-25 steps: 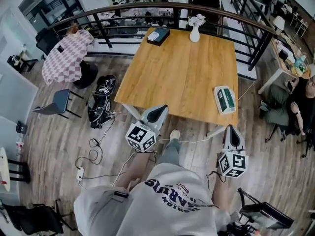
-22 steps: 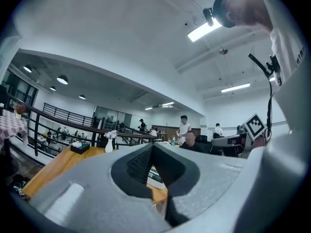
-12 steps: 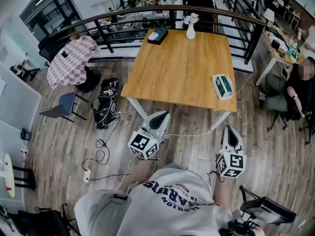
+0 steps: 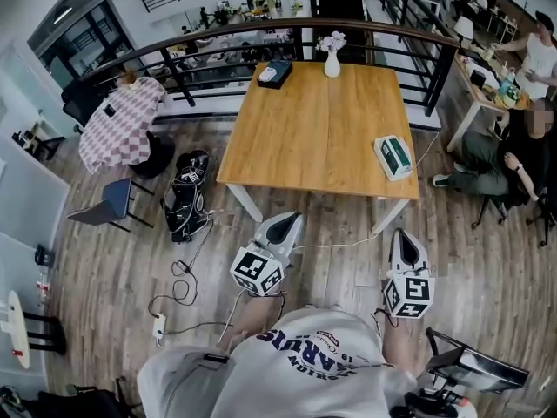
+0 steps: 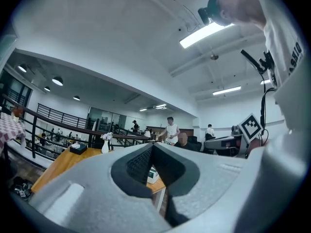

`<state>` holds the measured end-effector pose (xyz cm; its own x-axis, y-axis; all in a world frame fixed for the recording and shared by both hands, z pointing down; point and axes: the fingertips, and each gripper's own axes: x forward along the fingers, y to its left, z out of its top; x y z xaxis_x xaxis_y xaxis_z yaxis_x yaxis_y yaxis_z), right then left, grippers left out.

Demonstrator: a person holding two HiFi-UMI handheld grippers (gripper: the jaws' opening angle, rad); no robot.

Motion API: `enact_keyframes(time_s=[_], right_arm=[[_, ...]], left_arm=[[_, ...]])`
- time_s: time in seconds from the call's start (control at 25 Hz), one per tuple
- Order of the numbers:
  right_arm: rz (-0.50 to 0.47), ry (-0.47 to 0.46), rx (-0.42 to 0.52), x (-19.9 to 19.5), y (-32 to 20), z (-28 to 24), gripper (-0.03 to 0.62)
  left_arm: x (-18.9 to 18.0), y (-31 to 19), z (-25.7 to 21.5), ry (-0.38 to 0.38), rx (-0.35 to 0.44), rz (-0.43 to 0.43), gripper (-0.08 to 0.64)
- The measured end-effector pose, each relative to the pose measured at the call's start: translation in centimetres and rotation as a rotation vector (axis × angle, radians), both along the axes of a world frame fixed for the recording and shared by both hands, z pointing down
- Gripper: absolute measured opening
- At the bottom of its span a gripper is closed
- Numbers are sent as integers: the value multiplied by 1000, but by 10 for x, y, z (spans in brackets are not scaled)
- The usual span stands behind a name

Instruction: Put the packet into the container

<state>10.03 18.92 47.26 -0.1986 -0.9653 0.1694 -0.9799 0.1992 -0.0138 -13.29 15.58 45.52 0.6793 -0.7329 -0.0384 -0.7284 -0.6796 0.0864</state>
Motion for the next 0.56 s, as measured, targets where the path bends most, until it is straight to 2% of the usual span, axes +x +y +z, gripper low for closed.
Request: enact_keyframes(time_s=[0.32,0.56], right_arm=[[4,8,9,7,8,-4,6],[-17,11,0,-2,-19,-12,6]], left_arm=[[-5,11,-1,-11,6,-21,0],[-7,-16,-11,0,7,-30,0]])
